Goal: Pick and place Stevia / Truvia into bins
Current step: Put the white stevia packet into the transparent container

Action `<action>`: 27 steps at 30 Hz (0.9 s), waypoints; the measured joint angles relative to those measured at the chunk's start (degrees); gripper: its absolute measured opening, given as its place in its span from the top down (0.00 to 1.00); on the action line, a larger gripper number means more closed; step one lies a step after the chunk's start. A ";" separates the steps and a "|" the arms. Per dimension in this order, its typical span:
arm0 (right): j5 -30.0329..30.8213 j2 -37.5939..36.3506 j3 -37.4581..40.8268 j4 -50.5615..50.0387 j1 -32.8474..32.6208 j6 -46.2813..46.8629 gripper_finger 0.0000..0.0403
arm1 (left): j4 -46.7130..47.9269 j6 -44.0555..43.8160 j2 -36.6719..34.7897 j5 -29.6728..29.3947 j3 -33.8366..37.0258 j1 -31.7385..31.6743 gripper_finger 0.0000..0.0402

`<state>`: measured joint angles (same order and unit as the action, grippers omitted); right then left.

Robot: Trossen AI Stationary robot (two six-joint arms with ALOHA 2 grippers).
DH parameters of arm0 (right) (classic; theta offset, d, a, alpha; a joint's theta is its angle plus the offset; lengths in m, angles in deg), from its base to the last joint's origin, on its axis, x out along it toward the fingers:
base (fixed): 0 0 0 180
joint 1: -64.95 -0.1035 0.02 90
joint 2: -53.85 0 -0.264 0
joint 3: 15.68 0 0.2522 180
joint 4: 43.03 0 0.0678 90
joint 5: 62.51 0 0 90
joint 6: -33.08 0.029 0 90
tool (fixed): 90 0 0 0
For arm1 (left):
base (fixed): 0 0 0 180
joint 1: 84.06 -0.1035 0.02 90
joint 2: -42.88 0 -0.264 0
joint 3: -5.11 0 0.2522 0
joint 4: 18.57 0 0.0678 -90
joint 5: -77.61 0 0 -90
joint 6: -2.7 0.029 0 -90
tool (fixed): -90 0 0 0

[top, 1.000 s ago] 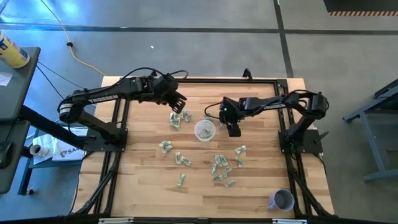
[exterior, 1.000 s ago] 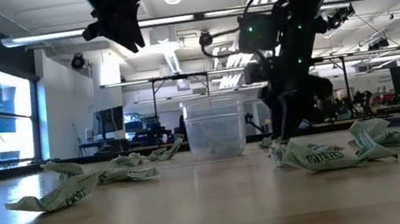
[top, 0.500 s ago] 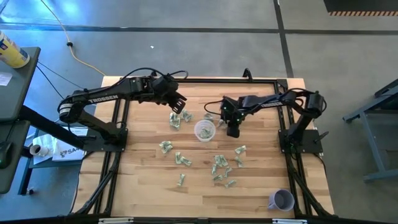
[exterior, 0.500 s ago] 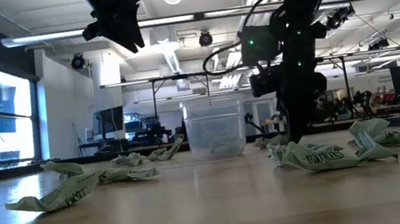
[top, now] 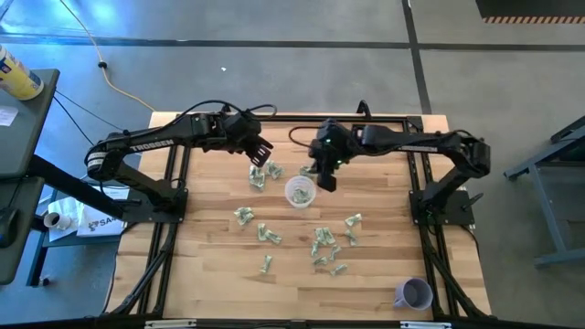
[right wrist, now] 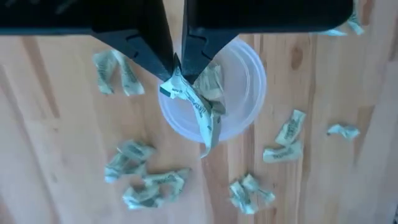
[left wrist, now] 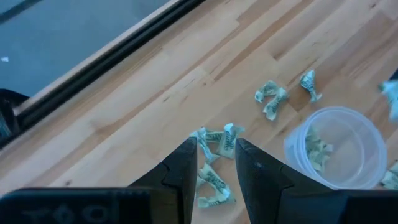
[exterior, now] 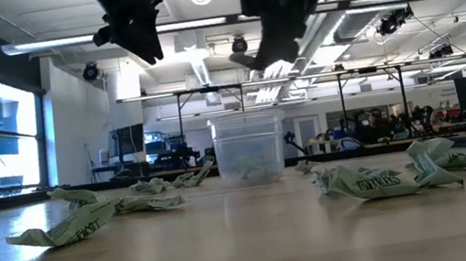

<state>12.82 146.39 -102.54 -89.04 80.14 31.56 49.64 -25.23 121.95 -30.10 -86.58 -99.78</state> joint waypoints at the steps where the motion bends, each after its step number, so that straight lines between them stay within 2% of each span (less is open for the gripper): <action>1: -0.06 1.18 -0.87 -0.19 -0.32 -0.10 0.94 | -0.03 0.38 0.00 -0.42 0.00 0.00 0.64; 8: 1.28 8.54 -4.09 -2.83 -1.95 0.04 0.89 | 1.87 0.68 0.00 -1.58 0.00 -0.02 0.64; 14: 4.95 9.11 -4.19 -7.55 -2.71 -0.19 0.70 | 4.51 0.44 0.00 -2.86 2.07 -0.02 0.64; 20: 15.59 6.61 -1.86 -13.60 -1.53 -7.55 0.50 | 3.69 -1.70 0.04 -1.68 9.59 -0.02 0.64; 24: 12.58 6.83 3.54 -10.39 0.89 -13.42 0.40 | 1.46 -4.83 0.07 4.40 15.49 -0.02 0.64; 27: 12.06 7.11 7.93 -3.70 1.00 -19.52 0.37 | 0.75 -6.16 0.04 5.92 18.95 0.02 0.64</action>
<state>24.88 153.50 -94.62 -92.74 81.14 12.04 50.39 -31.38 121.99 -24.18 -67.63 -99.76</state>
